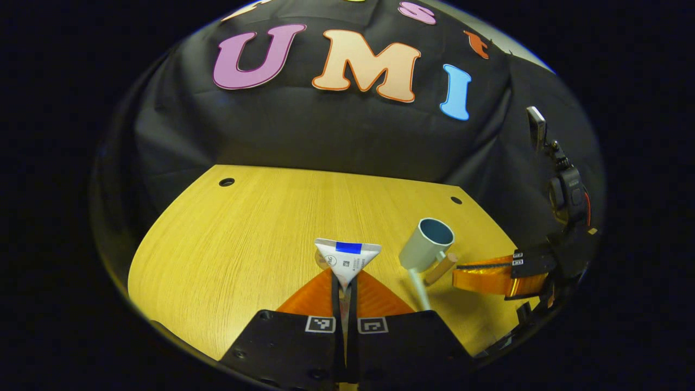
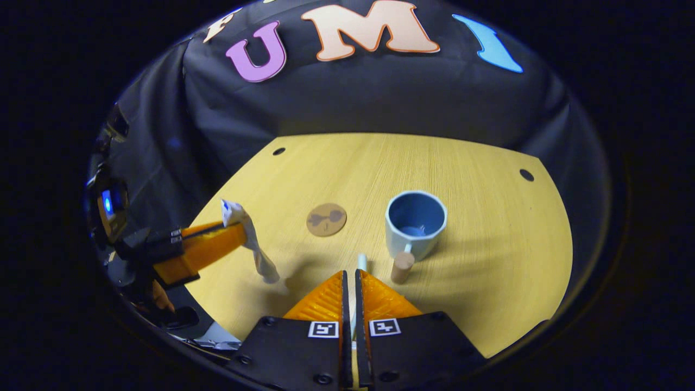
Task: Put the toothbrush and toothpaste on the desktop into the cup, then pick up the cup and place it on the coaster on the desktop.
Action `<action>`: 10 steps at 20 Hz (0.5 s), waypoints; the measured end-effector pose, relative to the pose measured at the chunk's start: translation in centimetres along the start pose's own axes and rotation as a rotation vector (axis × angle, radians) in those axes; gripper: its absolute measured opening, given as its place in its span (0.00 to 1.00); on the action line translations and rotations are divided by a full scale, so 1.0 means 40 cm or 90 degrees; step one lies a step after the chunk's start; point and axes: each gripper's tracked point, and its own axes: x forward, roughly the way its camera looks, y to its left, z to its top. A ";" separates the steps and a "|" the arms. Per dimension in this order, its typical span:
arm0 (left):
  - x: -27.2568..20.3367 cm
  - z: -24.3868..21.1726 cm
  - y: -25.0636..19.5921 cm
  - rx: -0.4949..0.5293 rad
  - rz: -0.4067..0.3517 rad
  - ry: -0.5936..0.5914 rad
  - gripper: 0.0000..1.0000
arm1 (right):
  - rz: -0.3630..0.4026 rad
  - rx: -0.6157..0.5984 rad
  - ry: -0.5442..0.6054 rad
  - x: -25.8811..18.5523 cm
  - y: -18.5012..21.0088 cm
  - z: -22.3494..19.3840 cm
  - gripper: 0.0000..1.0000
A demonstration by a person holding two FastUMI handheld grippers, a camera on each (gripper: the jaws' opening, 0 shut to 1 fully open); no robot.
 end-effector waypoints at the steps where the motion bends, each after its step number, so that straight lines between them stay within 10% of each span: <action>1: 0.002 0.004 -0.004 -0.001 -0.002 -0.002 0.01 | -0.001 0.003 -0.022 0.000 -0.006 0.037 0.06; 10: -0.003 0.034 -0.026 -0.002 -0.003 -0.007 0.00 | -0.023 -0.035 0.000 0.032 -0.068 0.059 0.12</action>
